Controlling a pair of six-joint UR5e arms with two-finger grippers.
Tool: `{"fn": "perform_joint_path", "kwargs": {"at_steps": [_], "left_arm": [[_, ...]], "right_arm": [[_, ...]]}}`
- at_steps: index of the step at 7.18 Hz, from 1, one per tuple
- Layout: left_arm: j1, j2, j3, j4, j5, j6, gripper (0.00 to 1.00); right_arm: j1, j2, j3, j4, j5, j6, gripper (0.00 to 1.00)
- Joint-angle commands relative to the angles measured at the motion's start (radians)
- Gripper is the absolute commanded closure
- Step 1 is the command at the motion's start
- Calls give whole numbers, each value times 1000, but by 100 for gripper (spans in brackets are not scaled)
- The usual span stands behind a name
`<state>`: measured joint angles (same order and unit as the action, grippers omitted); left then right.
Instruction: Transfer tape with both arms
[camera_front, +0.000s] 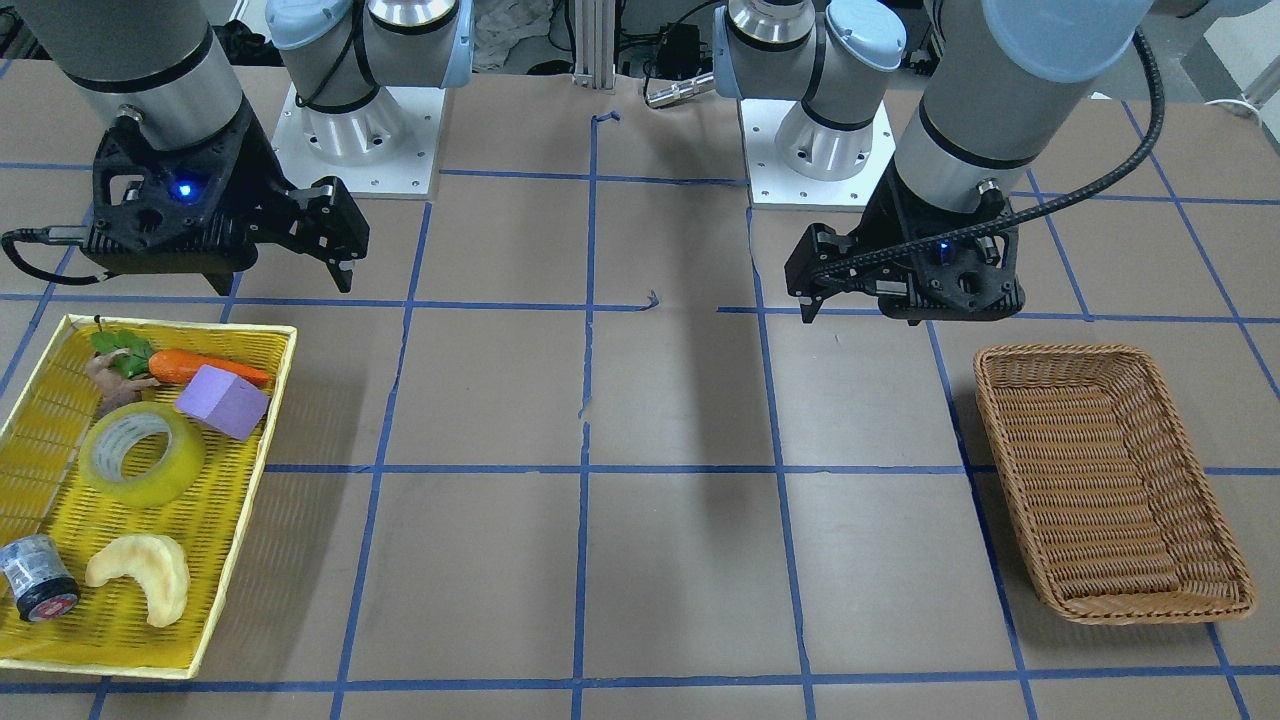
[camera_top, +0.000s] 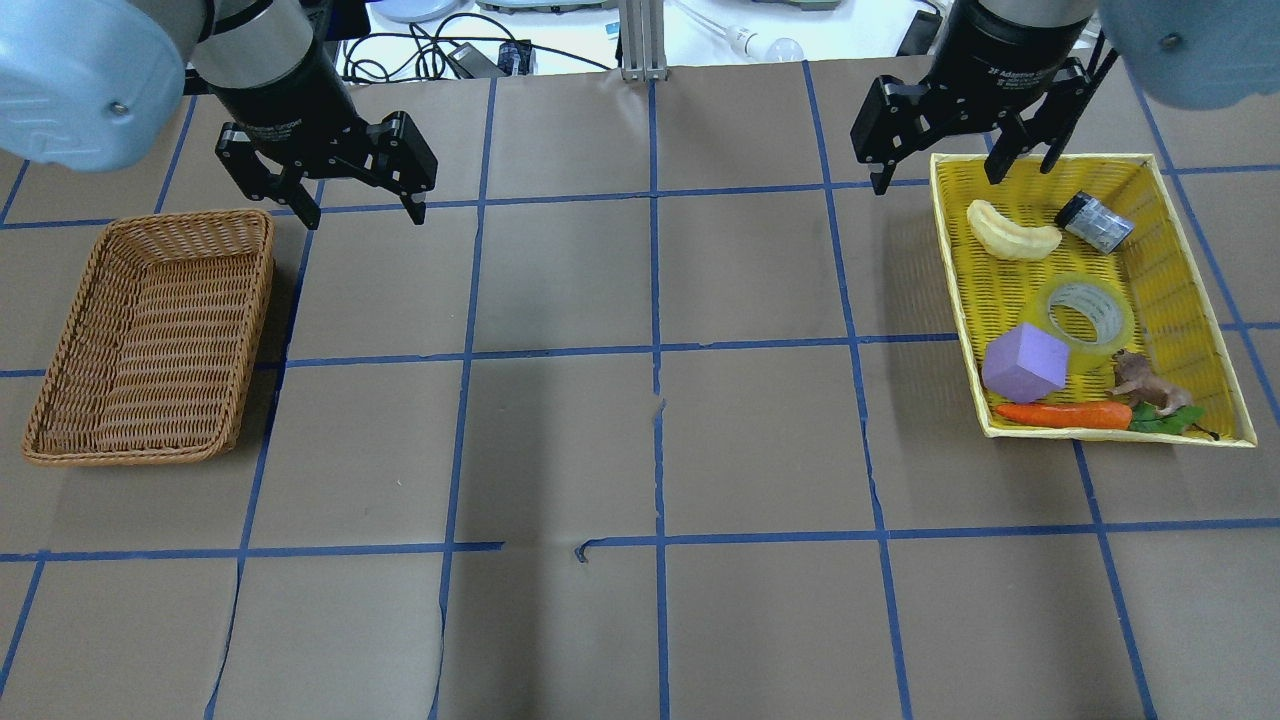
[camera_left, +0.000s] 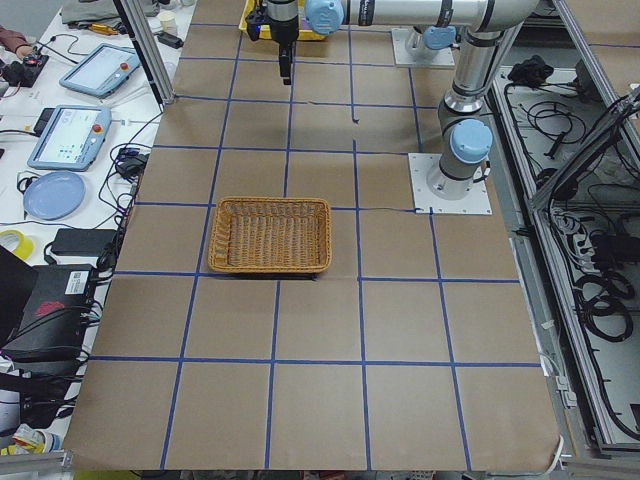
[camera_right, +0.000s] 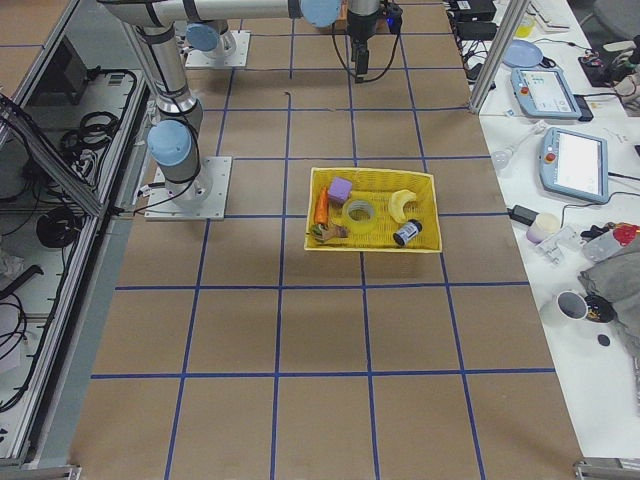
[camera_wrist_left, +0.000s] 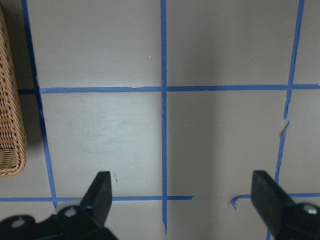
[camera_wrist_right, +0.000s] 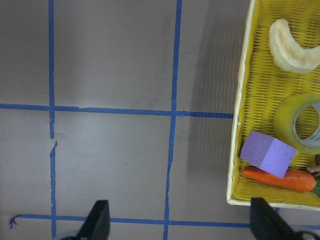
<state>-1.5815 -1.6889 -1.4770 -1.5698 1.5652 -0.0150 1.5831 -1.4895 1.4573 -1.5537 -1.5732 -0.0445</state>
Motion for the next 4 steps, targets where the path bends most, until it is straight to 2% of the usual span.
{"fn": "perform_joint_path", "kwargs": {"at_steps": [1, 4], "left_arm": [[0, 0, 0, -3, -2, 1, 0], [0, 0, 0, -3, -4, 1, 0]], "right_arm": [[-3, 2, 0, 0, -2, 0, 0], [-29, 12, -8, -2, -4, -3, 0]]}}
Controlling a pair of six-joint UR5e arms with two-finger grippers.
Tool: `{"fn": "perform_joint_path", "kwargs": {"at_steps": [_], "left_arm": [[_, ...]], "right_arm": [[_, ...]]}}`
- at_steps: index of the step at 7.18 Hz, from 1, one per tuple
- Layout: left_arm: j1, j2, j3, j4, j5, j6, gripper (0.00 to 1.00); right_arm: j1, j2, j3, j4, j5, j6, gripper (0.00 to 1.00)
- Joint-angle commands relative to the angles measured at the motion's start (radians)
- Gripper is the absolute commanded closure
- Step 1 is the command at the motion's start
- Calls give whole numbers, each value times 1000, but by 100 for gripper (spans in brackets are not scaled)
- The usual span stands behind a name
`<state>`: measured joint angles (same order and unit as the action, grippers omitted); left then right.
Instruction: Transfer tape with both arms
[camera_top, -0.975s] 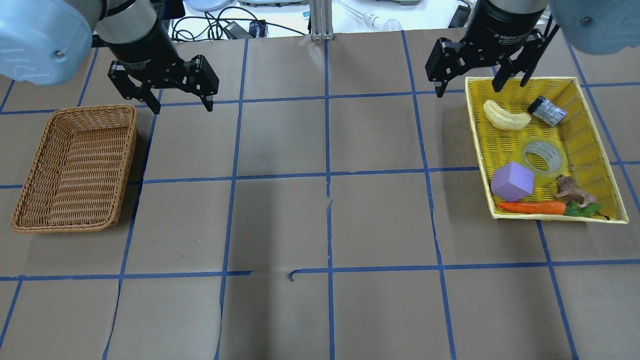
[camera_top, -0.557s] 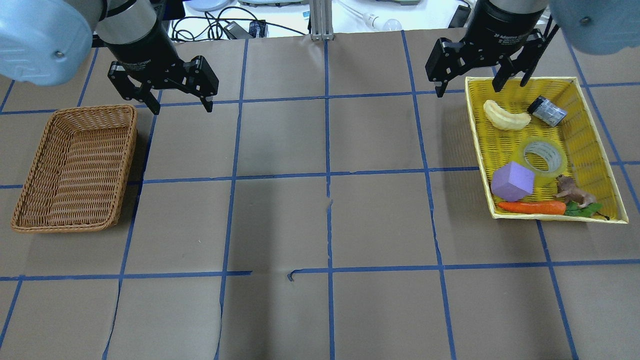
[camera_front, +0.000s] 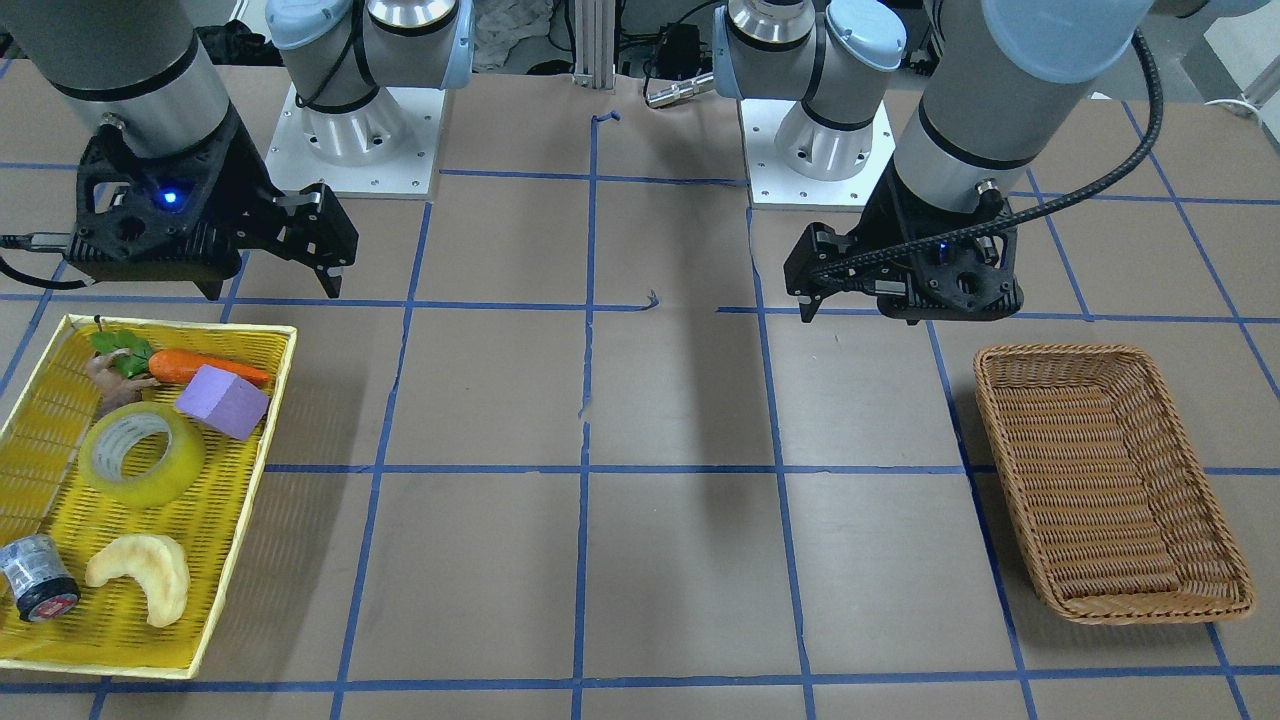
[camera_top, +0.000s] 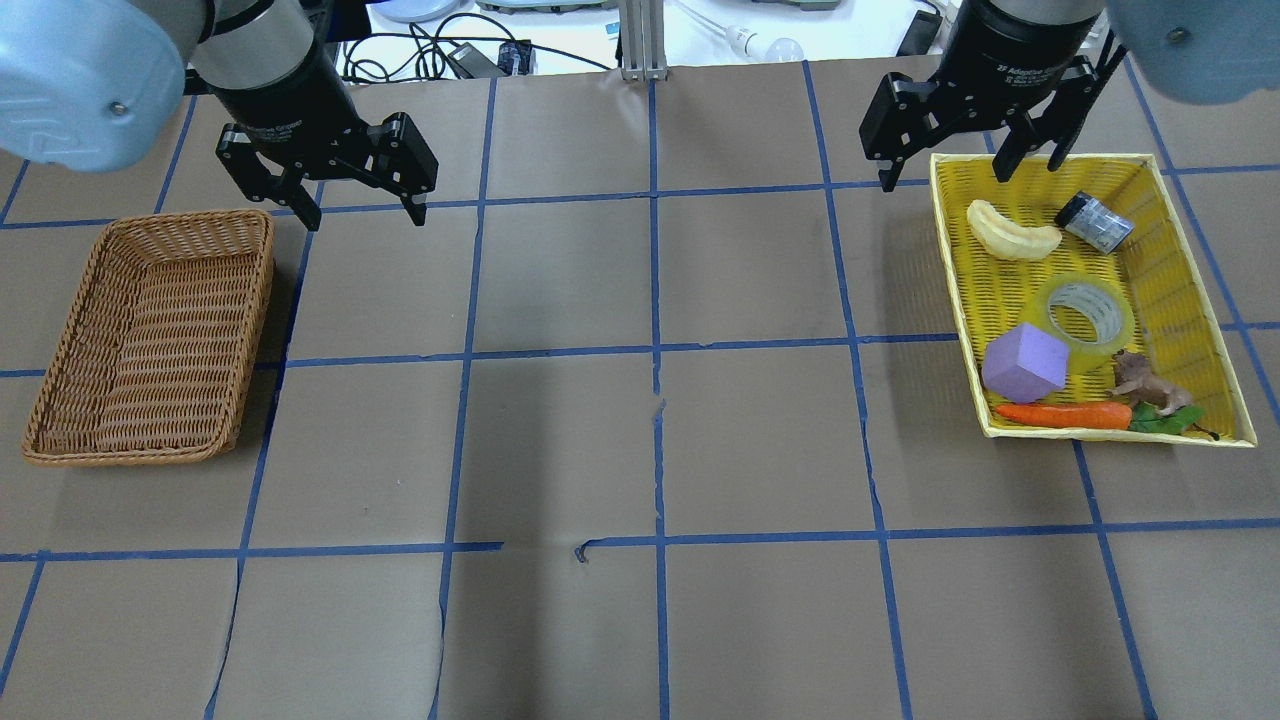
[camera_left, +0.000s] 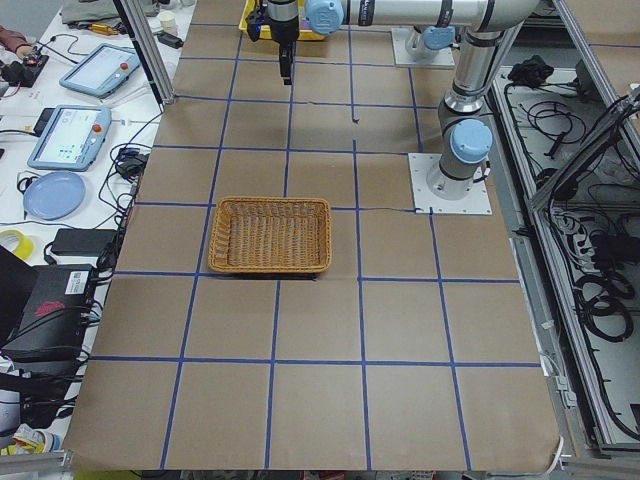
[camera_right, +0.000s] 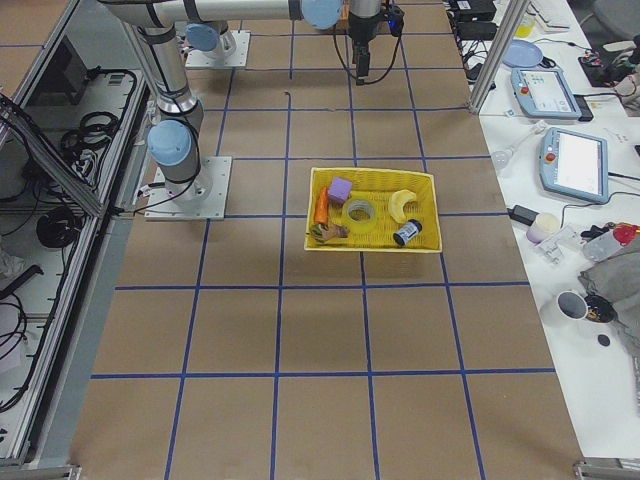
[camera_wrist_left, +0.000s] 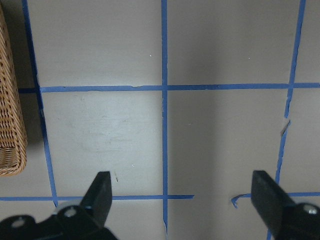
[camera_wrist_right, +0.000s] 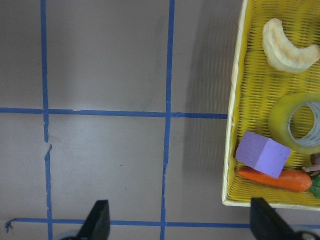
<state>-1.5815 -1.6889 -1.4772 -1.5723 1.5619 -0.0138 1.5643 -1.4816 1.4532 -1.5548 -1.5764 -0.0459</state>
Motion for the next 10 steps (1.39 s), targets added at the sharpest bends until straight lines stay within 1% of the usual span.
{"fn": "perform_joint_path", "kwargs": {"at_steps": [1, 2, 4, 6, 7, 8, 9, 10], "left_arm": [[0, 0, 0, 0, 0, 0, 0], [0, 0, 0, 0, 0, 0, 0], [0, 0, 0, 0, 0, 0, 0], [0, 0, 0, 0, 0, 0, 0], [0, 2, 0, 0, -2, 0, 0], [0, 0, 0, 0, -2, 0, 0], [0, 0, 0, 0, -2, 0, 0], [0, 0, 0, 0, -2, -1, 0]], "right_arm": [[-26, 15, -22, 2, -4, -12, 0], [-67, 30, -25, 2, -5, -82, 0], [-195, 52, -13, 1, -1, -290, 0], [-333, 116, -7, -14, -2, -533, 0], [-395, 177, 12, -34, -4, -658, 0], [-438, 219, 48, -129, -10, -751, 0], [-467, 259, 128, -237, -11, -784, 0], [-478, 283, 219, -396, -14, -825, 2]]}}
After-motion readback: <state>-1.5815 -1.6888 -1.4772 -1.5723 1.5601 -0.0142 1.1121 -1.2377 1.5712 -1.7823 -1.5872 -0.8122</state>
